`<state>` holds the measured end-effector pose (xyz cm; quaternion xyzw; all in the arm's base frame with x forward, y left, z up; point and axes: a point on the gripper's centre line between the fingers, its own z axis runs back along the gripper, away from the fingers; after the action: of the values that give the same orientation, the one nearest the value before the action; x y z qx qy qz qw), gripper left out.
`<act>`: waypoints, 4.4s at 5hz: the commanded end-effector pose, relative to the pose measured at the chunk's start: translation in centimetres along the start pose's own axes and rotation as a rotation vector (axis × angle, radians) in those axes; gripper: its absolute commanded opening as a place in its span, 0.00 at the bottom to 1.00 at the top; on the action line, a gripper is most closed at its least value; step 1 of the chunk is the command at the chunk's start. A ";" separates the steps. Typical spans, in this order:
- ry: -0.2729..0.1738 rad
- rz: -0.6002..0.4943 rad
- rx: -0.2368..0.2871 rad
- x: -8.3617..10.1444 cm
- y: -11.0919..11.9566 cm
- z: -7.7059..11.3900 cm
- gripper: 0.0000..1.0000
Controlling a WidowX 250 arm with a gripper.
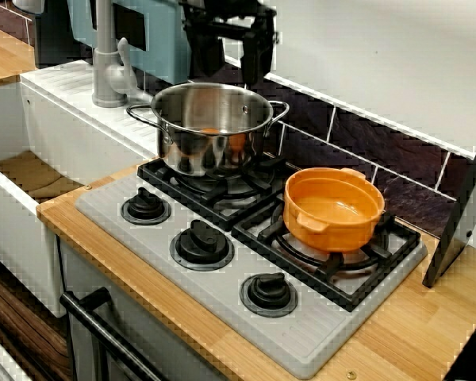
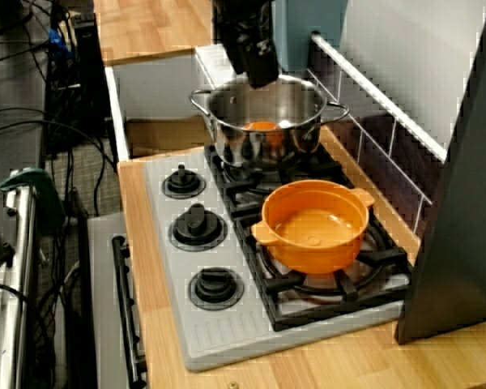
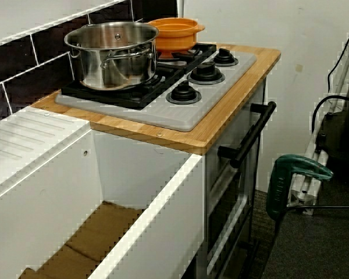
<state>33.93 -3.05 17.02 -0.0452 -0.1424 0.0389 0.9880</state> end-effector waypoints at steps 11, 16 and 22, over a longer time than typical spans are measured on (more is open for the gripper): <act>-0.016 -0.016 -0.001 -0.6 -5.9 -8.4 1.00; -0.015 0.059 -0.060 1.4 -2.3 -3.5 0.00; -0.152 0.164 -0.093 4.0 3.8 5.2 0.00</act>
<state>36.70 0.87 19.59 -0.1022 -0.1661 0.1170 0.9738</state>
